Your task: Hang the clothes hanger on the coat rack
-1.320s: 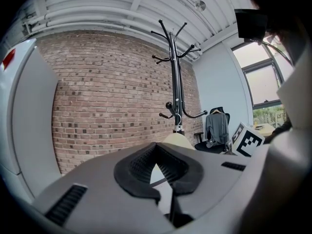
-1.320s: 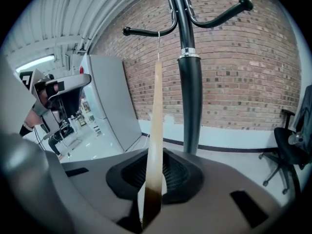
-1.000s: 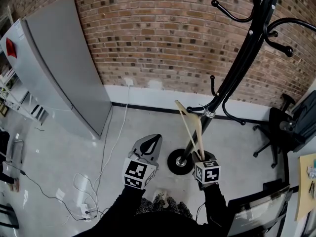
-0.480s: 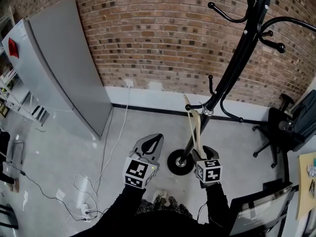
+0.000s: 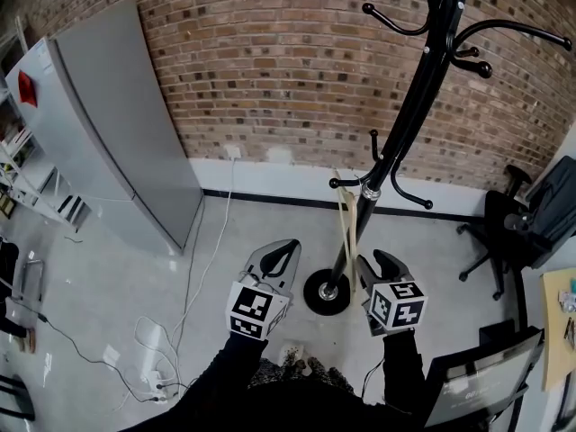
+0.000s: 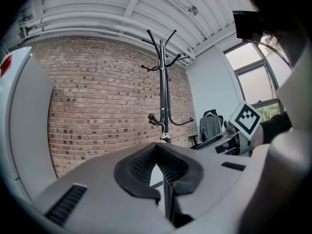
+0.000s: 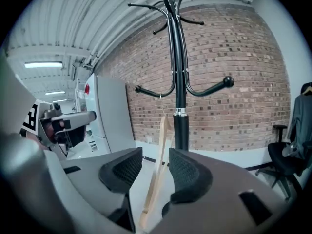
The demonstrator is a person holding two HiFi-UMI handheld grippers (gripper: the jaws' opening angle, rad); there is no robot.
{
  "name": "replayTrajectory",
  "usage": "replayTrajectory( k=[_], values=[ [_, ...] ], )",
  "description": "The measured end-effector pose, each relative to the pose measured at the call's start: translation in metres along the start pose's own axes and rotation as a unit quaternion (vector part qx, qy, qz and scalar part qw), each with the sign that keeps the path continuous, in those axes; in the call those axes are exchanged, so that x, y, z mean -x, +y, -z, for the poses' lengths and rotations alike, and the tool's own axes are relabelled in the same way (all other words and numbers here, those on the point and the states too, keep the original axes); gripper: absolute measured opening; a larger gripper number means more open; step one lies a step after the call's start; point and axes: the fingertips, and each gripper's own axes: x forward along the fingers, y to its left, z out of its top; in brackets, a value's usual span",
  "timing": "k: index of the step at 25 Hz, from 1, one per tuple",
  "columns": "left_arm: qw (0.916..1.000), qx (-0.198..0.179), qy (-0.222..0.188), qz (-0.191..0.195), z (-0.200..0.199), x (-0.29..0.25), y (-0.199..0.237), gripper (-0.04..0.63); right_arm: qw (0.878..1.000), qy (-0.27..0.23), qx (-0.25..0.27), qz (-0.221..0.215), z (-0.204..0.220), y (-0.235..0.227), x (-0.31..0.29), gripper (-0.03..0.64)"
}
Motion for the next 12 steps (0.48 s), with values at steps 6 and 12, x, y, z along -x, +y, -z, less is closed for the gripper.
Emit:
replayTrajectory(
  k=[6, 12],
  values=[
    [0.9999, -0.006, -0.010, -0.002, -0.010, 0.013, -0.022, 0.008, 0.998, -0.038, 0.037, 0.014, -0.021, 0.005, 0.039, 0.017],
    [0.9998, -0.010, -0.016, -0.008, -0.013, 0.033, -0.045, 0.008, 0.997, -0.060, 0.042, -0.004, -0.016, 0.016, 0.070, 0.011]
  ],
)
